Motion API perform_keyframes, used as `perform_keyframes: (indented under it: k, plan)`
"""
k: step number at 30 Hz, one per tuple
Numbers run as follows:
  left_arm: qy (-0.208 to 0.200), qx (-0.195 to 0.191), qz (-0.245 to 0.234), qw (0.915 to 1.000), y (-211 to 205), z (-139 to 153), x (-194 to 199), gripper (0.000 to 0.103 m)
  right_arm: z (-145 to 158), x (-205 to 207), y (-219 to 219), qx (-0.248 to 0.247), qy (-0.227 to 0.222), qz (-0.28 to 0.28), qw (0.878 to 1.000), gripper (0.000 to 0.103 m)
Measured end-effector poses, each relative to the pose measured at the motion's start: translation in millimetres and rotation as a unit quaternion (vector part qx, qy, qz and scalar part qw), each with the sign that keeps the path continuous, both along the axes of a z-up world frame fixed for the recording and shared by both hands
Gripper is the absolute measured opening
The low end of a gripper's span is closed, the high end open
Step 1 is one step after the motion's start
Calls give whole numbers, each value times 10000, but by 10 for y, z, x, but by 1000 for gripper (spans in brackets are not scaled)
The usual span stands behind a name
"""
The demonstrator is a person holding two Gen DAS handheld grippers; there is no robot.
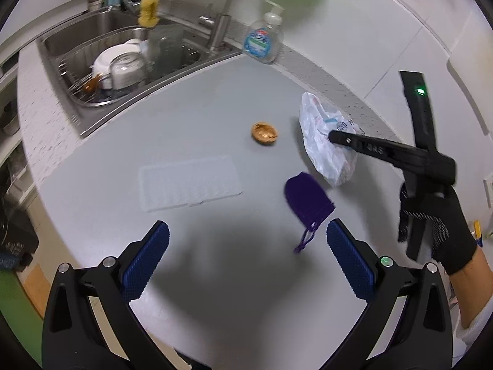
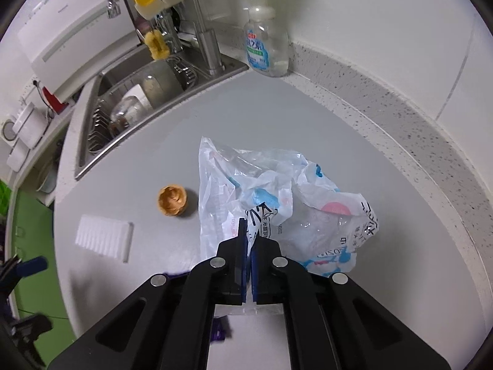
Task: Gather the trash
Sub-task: 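Grasp the clear plastic bag with the right gripper and lift it, then grasp the walnut shell with the left gripper while the right gripper holds the bag, then carry the walnut shell and plastic bag down over the pink bin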
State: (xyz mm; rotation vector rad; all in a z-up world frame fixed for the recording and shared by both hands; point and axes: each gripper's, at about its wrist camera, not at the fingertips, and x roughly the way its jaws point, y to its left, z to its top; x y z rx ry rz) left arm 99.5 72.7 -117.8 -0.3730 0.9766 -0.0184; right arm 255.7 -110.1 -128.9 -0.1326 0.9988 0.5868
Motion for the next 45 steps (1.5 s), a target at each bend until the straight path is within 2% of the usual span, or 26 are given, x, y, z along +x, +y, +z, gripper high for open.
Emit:
perform_keyframes:
  k: [7,13,20,27,29,31,33,36,45]
  plan:
    - [-95,84,-244,9996,-166,34,379,100,211,-225,-266,48,-59,-35,10000,1]
    - [-40,205,-371,9991,-240,-48,730,100,310,-335,-475,127,-77,-137,9998,1]
    - [132,441,-447,9979,-259,-268,1178,100,309,-326,-589,169,-55,-185,9997,1]
    - [185,803,-454,9956,-289,-467,1450,100,293,-280,-665,211,-9,-232,9995,1]
    - [153,888,-453,9949,-294,-501,1497,94,280,-270,-686,220,5,-235,9995,1]
    - [205,993,-442,9939,-299,-539,1536,62,269,-268,-711,245,32,-236,9994,1]
    - [240,988,-387,9941,-287,-570,1551,47,262,-269,-733,276,47,-249,9993,1]
    - [224,1004,-471,9936,-336,-585,1557,37,255,-261,-747,308,72,-258,9992,1]
    - [116,914,-441,9948,-342,-491,1467,36,279,-283,-725,386,52,-194,9991,1]
